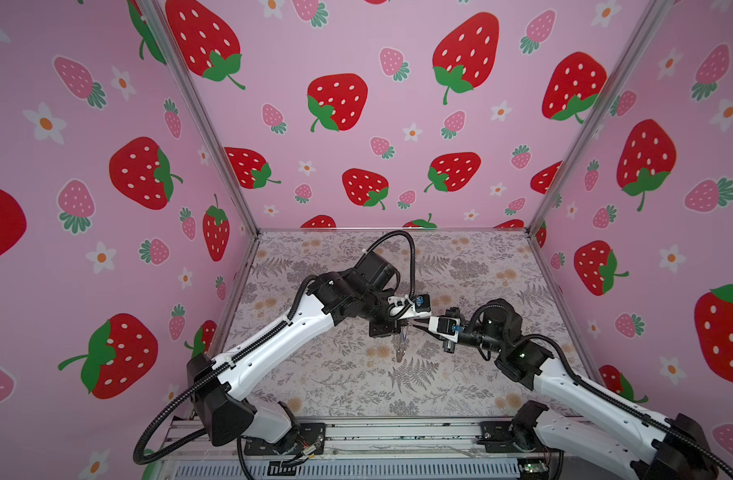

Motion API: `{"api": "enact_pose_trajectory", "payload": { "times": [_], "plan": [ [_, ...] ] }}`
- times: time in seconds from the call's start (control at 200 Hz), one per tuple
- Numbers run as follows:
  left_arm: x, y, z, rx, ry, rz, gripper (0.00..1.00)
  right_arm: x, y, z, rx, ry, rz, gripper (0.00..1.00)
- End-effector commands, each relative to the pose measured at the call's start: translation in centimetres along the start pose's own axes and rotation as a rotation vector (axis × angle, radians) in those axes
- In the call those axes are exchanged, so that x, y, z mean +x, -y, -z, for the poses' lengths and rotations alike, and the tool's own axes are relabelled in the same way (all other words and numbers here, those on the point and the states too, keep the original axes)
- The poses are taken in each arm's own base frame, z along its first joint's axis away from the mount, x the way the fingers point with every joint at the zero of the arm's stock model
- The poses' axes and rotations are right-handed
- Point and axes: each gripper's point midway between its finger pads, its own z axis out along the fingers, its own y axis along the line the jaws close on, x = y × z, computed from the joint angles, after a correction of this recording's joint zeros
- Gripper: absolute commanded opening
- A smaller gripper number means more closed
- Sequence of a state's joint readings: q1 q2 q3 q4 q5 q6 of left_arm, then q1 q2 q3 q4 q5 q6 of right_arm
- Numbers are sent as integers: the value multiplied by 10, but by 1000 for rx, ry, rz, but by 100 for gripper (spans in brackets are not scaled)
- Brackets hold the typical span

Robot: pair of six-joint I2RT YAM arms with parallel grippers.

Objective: Put the keys on the keyring

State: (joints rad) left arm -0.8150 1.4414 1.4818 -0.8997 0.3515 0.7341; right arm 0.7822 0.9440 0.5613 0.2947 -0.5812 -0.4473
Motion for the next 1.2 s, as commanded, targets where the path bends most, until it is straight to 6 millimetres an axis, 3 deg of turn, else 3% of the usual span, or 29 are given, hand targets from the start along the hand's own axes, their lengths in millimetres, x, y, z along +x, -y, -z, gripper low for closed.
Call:
{"api": "enact_pose_trajectory", "payload": {
  "times": [0.0,0.54,1.006,1.051,1.141,1.191],
  "plan": [
    [-18,0,16,-16,45,-26,0,-14,4,-1,-10,44,11,16],
    [-17,2,10,-20,17,-55,0,-16,4,-2,-8,61,-12,10],
    [-27,2,19,-56,90,-84,0,-10,5,-11,-29,54,-73,1],
    [-27,1,19,-64,90,-81,5,-12,5,-11,-29,61,-76,0],
    [-25,-1,17,-76,98,-55,27,-12,7,-10,-12,69,-88,0],
    [-24,-3,19,-74,120,-33,32,-12,8,-10,-4,72,-93,0]
  ]
}}
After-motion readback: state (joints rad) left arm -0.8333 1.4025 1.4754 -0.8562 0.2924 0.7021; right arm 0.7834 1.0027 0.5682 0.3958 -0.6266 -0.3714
